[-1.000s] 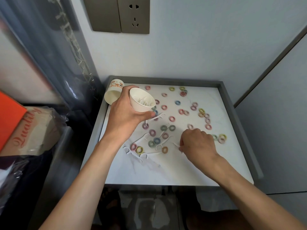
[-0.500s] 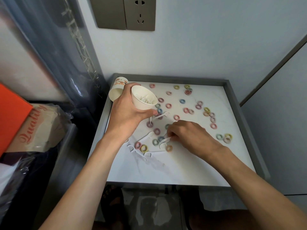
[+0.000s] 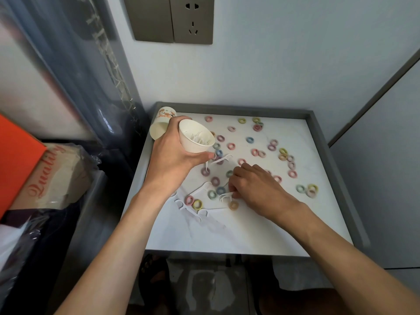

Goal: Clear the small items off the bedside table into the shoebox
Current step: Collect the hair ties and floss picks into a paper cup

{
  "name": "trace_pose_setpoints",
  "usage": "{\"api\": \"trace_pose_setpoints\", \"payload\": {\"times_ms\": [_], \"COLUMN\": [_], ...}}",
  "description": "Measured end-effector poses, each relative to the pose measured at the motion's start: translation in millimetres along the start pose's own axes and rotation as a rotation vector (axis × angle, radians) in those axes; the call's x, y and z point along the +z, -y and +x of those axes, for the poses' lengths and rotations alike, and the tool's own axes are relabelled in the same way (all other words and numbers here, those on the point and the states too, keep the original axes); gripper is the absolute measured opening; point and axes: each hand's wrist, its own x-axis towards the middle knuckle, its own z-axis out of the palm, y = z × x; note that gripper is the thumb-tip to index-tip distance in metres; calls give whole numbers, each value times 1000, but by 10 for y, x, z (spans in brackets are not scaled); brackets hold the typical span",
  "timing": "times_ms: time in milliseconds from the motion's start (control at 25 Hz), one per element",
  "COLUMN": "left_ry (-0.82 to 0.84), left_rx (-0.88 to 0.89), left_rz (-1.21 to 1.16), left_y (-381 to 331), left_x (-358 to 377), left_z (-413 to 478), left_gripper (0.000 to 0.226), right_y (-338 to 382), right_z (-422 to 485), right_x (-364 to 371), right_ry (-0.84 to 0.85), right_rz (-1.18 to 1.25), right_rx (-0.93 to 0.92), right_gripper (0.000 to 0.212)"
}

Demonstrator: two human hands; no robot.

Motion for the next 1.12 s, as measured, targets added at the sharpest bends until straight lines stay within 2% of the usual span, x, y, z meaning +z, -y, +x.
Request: {"api": "trace_pose_setpoints", "payload": {"times_ms": [80,160,320,440,560,680,720,880,920,1040,1120], "left_ry": [5,14,36,103,160,184,189,143,113,43,24], "left_rx": [-1,5,13,63,84,70,68,54,40,5,-7], "left_rz": [-2,-7,9,80,113,83,68,22,8,-10,-4], "left_y": [2,8,18,8,-8,-9,-11,0,4,13,15], "left_x": [4,13,52,108,173,195,187,82,54,0,-17], "left_z": [3,-1,-25,-53,-75,-80,-79,-53,-43,-17,-6], "left_gripper": [73,72,71,73,73,74,74,76,76,76,76], "right_y": [-13,-63,-234,-205,-21,121,127,-75,-143,-210,-149], "right_z": [-25,-38,-11,74,200,273,282,263,243,181,171], "right_x": [10,-94,-470,-767,-893,-862,-845,-744,-688,-386,-185], "right_ry": [-26,-91,-308,-469,-415,-269,-276,-564,-549,-158,-8], "right_rz": [-28,71,462,767,700,697,718,791,756,427,316], "right_rx": [-6,57,306,281,113,35,29,199,239,187,133], "right_gripper": [10,7,5,4,6,13,16,13,14,15,18]}}
